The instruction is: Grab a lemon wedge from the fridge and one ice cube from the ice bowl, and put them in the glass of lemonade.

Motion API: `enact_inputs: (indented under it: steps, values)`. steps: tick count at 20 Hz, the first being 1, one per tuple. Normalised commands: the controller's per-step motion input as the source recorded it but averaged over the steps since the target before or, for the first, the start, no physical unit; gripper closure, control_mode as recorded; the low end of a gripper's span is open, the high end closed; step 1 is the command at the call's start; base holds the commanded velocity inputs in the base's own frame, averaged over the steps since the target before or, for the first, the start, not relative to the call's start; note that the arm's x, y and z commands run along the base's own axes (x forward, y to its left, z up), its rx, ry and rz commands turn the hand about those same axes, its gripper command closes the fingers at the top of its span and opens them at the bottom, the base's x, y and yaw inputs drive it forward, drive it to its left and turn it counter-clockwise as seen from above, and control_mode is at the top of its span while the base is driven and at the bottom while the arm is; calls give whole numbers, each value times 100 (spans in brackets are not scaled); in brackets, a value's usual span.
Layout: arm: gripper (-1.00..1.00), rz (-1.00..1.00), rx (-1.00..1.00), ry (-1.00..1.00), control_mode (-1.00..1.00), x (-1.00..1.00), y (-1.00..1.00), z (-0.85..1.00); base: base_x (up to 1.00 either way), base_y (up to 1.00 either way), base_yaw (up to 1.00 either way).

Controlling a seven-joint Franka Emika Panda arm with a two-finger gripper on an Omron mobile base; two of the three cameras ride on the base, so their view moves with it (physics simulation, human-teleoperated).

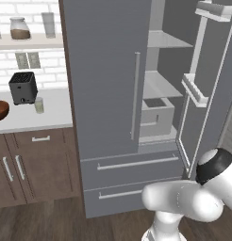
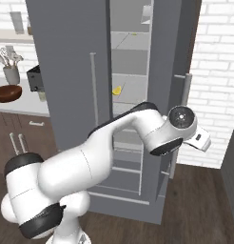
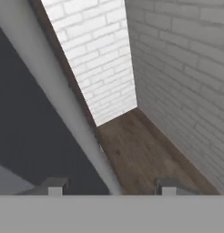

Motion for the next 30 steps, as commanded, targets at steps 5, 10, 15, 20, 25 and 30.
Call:
enact_inputs:
  steps: [5,10,15,20,25,30]
  values:
    - [-100,2,0,-4,-100,-94,4,95,0,0,0]
    - [-100,2,-20,2,-100,-28,86,59,0,0,0]
    - [-100,0,-29,7,-100,9,100,14,0,0,0]
    - [-100,0,-32,15,-100,32,100,2,0,0,0]
    - [-100,0,-32,8,-100,79,98,0,0,0,0]
    - [-100,0,-37,14,-100,100,65,0,0,0,0]
